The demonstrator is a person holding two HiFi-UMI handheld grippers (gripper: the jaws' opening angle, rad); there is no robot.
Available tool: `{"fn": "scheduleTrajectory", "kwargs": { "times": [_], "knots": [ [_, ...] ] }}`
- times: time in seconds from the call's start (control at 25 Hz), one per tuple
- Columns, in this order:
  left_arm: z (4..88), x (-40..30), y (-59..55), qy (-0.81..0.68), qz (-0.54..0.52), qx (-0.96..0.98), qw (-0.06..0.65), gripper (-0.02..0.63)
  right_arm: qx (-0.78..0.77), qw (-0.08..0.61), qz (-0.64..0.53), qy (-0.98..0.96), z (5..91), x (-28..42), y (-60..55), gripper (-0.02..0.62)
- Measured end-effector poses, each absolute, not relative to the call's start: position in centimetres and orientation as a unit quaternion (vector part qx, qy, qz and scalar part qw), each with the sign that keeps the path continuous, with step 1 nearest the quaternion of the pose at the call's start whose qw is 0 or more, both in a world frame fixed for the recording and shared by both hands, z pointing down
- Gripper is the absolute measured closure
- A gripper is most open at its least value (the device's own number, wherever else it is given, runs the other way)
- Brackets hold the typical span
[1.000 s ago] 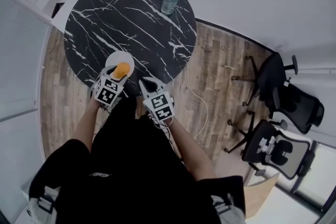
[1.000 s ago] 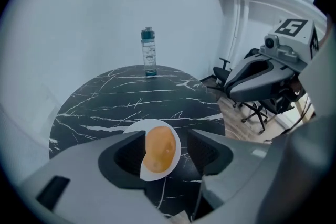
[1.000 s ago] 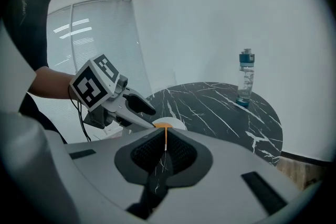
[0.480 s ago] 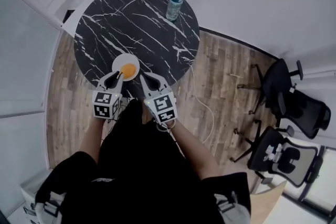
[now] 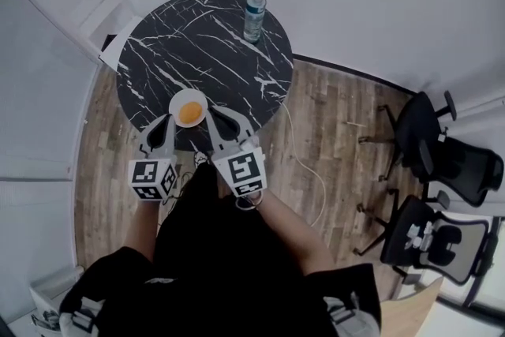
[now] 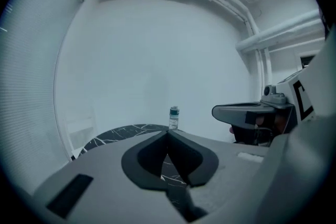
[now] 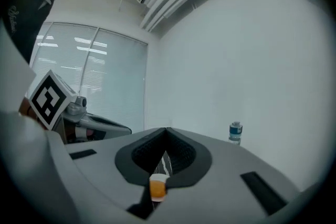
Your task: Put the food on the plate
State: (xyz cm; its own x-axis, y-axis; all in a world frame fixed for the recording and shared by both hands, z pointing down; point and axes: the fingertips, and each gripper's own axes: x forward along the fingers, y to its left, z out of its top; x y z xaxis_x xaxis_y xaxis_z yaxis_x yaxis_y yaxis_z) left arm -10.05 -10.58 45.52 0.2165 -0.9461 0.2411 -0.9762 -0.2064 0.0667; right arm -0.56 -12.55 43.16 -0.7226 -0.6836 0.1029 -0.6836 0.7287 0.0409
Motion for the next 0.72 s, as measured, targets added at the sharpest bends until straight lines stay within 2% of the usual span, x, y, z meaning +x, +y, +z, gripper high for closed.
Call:
{"fn": "scheduleTrajectory", "kwargs": {
  "times": [0.36, 0.72],
  "knots": [
    [37.8, -9.2, -7.5, -0.644, 0.028, 0.764, 0.031, 0.606, 0.38, -0.039, -0.069, -0.922, 33.7, 2.9, -9.2, 0.598],
    [37.1, -6.9, -6.5, -0.647, 0.038, 0.761, 0.027, 0.606, 0.412, -0.033, -0.066, -0.908, 32.9, 6.5, -8.2, 0.598]
  ]
}}
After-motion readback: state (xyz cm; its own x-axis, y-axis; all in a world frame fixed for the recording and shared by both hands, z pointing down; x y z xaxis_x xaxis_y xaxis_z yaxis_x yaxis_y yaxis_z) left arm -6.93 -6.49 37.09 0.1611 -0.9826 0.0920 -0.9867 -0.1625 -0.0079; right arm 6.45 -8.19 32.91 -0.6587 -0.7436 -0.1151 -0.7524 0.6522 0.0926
